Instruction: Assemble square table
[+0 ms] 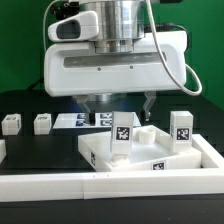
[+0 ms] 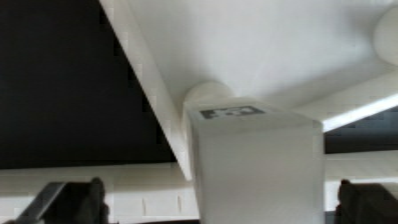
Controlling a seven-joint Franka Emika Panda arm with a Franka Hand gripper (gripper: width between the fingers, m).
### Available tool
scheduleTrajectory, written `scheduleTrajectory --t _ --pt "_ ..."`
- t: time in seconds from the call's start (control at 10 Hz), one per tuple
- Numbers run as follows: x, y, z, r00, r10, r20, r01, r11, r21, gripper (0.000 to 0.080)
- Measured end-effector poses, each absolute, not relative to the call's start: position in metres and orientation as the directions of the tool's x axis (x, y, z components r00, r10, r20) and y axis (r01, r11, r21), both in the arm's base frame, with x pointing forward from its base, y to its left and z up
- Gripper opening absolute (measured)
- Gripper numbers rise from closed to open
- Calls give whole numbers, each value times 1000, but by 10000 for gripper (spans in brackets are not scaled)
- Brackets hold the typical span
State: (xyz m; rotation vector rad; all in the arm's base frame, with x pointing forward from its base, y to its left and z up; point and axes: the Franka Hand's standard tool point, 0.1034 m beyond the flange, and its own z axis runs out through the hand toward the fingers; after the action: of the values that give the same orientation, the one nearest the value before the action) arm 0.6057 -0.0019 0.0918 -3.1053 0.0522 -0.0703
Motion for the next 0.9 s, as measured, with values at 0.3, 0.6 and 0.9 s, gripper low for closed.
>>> scheduleTrajectory --t 0.3,0.6,0.9 --pt "605 0 88 998 -30 58 -29 -999 -31 383" --pt "607 -1 88 998 -25 63 -23 -999 -29 290" --pt "610 -1 88 997 -29 67 -27 -999 -30 290"
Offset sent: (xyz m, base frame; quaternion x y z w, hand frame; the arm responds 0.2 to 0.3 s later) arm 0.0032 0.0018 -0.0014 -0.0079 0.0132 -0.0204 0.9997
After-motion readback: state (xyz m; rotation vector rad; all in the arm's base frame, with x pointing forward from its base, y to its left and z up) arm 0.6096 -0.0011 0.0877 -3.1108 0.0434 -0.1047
